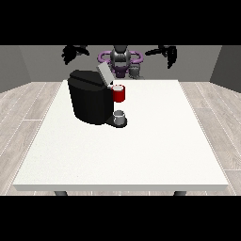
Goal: Insert the coffee pod into the coffee machine and close the lid
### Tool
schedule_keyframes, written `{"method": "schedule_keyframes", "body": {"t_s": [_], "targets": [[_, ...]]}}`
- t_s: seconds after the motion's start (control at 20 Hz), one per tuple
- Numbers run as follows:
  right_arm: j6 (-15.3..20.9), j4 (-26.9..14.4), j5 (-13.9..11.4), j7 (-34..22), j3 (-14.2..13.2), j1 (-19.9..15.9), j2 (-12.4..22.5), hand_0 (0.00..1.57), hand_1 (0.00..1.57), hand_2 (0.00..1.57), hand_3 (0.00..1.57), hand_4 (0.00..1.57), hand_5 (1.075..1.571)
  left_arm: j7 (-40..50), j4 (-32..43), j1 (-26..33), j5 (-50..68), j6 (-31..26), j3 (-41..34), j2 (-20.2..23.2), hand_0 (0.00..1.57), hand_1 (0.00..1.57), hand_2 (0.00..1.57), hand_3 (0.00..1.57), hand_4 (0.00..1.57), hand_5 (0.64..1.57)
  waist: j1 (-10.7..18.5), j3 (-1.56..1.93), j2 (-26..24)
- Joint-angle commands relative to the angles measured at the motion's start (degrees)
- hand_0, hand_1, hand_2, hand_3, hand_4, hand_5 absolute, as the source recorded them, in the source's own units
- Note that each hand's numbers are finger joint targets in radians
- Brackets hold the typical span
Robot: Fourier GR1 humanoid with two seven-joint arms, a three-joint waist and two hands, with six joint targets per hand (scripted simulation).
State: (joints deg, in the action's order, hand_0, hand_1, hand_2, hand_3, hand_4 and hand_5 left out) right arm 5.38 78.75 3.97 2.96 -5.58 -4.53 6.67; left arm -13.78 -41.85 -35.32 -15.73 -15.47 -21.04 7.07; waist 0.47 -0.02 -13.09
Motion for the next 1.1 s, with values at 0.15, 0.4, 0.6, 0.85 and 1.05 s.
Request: {"method": "schedule_keyframes", "body": {"t_s": [0.15, 0.4, 0.6, 0.85, 1.05], "targets": [[-2.52, 5.4, -0.62, -5.7, 2.03, -2.82, 2.8, 0.0, 0.0, 0.0, 0.0, 0.04, 1.571, 2.18, -2.66, 7.35, 4.28, -2.13, -0.2, -4.34, 0.0, 0.0, 0.0, 0.0, 0.06, 1.571, 4.03, 0.01, -5.19], [-5.44, 7.25, 1.37, -8.43, 1.78, -7.41, 4.32, 0.0, 0.0, 0.0, 0.0, 0.0, 1.571, 1.6, -8.06, 10.48, 5.38, -1.09, 1.94, -6.6, 0.0, 0.0, 0.0, 0.0, 0.0, 1.571, 5.24, 0.02, -2.3], [-6.54, 4.75, -1.99, -3.35, 4.55, -7.5, 3.37, 0.0, 0.0, 0.0, 0.0, 0.14, 1.571, 5.53, -13.47, 8.96, 9.0, -3.21, 2.21, -5.49, 0.0, 0.0, 0.0, 0.0, 0.22, 1.571, 6.54, 0.03, 1.61], [-7.43, 4.53, -1.81, -4.21, 4.77, -11.21, 2.57, 0.0, 0.0, 0.0, 0.0, 0.0, 1.571, 6.65, -20.39, 13.4, 10.37, -1.73, 4.52, -5.43, 0.0, 0.0, 0.0, 0.0, 0.0, 1.571, 6.34, 0.03, 5.08], [-5.65, 2.48, -3.44, -4.18, 5.96, -13.16, 0.14, 0.0, 0.0, 0.0, 0.0, 0.0, 1.571, 8.53, -24.35, 15.18, 12.35, -1.07, 5.02, -6.03, 0.0, 0.0, 0.0, 0.0, 0.0, 1.571, 6.93, 0.03, 7.21]]}}
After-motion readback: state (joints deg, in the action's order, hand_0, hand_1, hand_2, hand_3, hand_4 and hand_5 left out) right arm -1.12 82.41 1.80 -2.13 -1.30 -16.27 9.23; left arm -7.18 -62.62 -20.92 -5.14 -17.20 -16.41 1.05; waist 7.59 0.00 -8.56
